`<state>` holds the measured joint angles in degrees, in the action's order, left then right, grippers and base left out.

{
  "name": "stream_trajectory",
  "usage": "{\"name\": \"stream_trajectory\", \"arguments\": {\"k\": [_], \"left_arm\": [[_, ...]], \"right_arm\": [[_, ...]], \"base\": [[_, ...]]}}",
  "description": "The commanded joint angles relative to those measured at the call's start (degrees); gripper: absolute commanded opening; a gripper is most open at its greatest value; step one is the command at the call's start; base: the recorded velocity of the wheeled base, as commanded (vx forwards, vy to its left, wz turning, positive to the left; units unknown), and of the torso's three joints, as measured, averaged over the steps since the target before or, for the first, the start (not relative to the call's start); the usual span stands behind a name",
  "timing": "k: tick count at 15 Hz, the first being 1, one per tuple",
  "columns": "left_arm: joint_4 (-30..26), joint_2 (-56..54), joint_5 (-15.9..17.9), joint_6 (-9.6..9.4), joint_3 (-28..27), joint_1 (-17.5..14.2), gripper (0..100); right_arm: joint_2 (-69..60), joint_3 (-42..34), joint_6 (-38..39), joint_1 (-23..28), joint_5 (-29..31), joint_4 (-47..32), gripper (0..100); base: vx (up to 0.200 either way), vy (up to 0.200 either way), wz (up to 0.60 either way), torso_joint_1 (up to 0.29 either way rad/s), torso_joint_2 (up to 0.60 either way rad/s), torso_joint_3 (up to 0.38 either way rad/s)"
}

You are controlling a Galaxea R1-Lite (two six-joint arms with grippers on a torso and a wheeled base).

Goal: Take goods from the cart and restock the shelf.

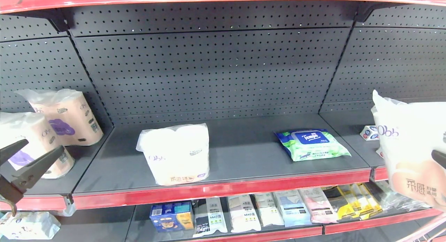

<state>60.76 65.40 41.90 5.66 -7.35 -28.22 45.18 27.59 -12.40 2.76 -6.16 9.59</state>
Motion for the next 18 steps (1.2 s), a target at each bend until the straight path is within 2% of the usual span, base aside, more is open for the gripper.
{"name": "stream_trajectory", "arguments": {"k": [1,3,5,6,8,9,10,12,13,14,16,17,18], "left_arm": [[-18.5,-19.2,0.0,0.41,-8.2,0.6,100],[-35.4,-31.7,1.0,0.41,-9.5,0.7,100],[-47.7,-40.7,5.1,0.58,-11.3,2.9,100],[-52.1,-43.4,5.9,0.58,-12.1,4.5,100],[-56.7,-44.8,5.6,0.32,-12.7,6.3,100],[-56.7,-44.8,5.6,0.32,-12.7,6.3,100],[-57.4,-44.7,4.7,-1.44,-12.0,1.4,100],[-58.3,-44.7,4.9,-1.61,-12.4,-3.8,100],[-59.0,-44.9,4.9,-1.88,-12.4,-3.8,100],[-59.6,-44.8,4.9,-1.97,-12.6,-3.2,100],[-60.2,-44.7,5.0,-2.23,-12.5,0.6,100],[-60.6,-44.7,5.1,-2.23,-12.6,5.5,100],[-60.7,-44.7,5.1,-2.23,-12.5,8.9,100]], "right_arm": [[0.0,0.1,-0.1,-0.9,0.0,0.0,0],[-0.4,0.1,0.0,-1.1,0.0,0.1,0],[-0.4,0.7,1.1,-1.1,-0.1,0.0,0],[-0.1,0.9,1.1,-1.1,-0.1,0.0,0],[0.3,1.3,1.2,-1.1,-0.3,0.2,0],[0.3,1.3,1.2,-1.1,-0.3,0.2,0],[0.5,1.5,1.4,-1.0,-1.1,0.3,0],[0.5,1.4,1.9,-1.0,-1.1,0.3,0],[0.5,1.4,2.0,-1.0,-1.0,0.4,0],[0.4,1.3,2.6,-0.8,-0.9,0.3,0],[-0.2,0.8,3.9,-0.5,-0.8,0.3,0],[-1.0,0.5,4.0,-0.1,-0.4,0.3,0],[-1.7,0.5,4.0,0.3,-0.1,0.2,0]], "base": [[0.000,0.000,0.00,0.000,0.00,0.000],[0.000,0.000,0.00,0.000,0.00,0.000],[0.000,0.000,0.00,0.000,0.00,0.000],[0.000,0.000,0.00,0.000,0.00,0.000],[0.000,0.000,0.00,0.000,0.00,0.000],[0.000,0.000,0.00,0.000,0.00,0.000],[0.000,0.000,0.00,0.000,0.00,0.000],[0.000,0.000,0.00,0.000,0.00,0.000],[0.000,0.000,0.00,0.000,0.00,0.000],[0.000,0.000,0.00,0.000,0.00,0.000],[0.000,0.000,0.00,0.000,0.00,0.000],[0.000,0.000,0.00,0.000,0.00,0.000],[0.000,0.000,0.00,0.000,0.00,0.000]]}}
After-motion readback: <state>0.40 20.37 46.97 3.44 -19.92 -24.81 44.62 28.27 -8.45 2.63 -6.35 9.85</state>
